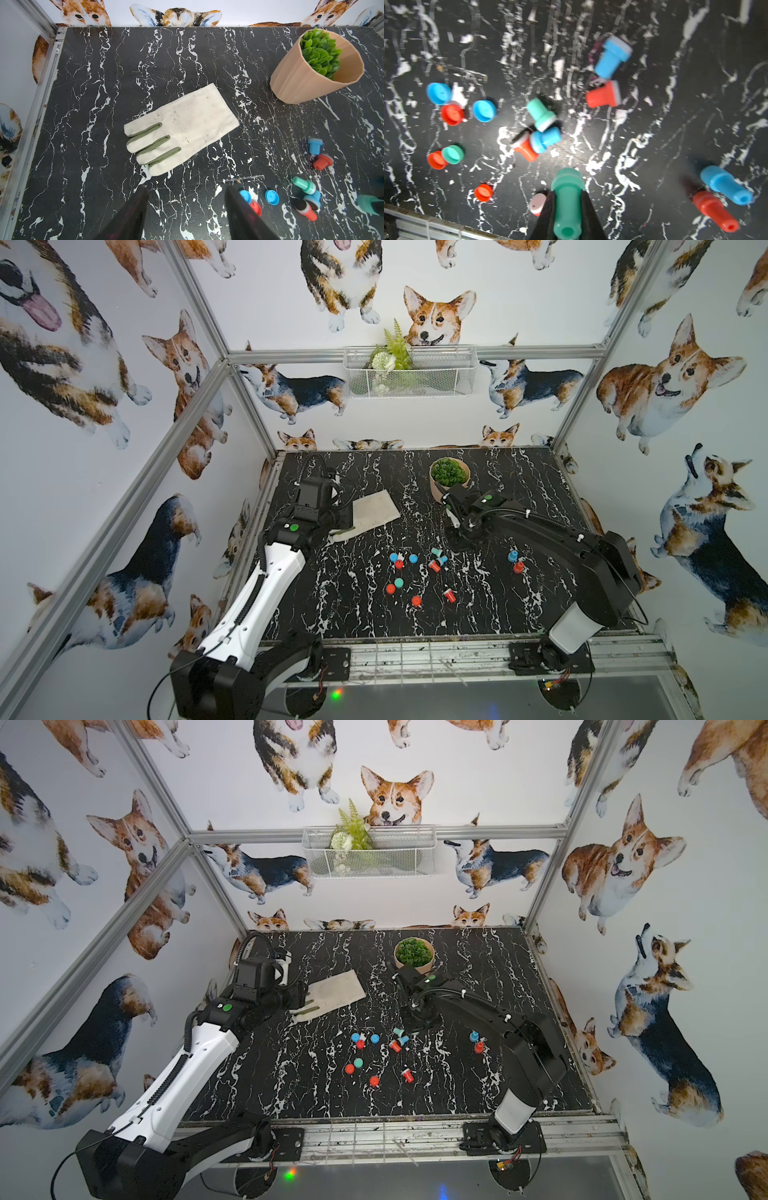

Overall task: Close the stamp cap
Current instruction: Place the stamp at the center of the board.

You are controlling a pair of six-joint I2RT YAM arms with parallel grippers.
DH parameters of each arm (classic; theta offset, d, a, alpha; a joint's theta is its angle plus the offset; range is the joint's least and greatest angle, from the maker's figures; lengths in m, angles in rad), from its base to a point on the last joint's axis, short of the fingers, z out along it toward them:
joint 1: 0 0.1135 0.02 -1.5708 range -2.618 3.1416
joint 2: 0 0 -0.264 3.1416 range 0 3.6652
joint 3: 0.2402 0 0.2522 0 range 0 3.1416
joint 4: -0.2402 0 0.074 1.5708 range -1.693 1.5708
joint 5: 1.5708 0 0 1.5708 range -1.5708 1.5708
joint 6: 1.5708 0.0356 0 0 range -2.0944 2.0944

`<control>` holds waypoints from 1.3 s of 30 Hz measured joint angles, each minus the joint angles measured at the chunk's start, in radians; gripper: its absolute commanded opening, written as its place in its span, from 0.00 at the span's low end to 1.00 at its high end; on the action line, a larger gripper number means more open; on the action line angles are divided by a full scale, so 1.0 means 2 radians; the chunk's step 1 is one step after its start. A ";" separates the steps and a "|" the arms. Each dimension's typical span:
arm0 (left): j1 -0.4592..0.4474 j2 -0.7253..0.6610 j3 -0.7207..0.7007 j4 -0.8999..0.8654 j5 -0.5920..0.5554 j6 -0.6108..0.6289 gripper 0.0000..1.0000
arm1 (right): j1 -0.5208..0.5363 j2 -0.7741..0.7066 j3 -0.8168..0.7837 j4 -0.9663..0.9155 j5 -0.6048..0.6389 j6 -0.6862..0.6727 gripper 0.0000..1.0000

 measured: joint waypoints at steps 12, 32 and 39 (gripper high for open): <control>0.000 0.005 0.000 0.000 0.000 0.000 0.63 | -0.198 -0.010 -0.069 0.015 0.015 -0.074 0.03; 0.000 0.011 0.000 0.000 0.002 0.000 0.63 | -0.246 0.060 -0.045 0.046 0.031 -0.080 0.07; 0.000 0.011 0.000 0.000 0.002 0.000 0.63 | -0.246 0.067 -0.050 0.052 0.022 -0.080 0.07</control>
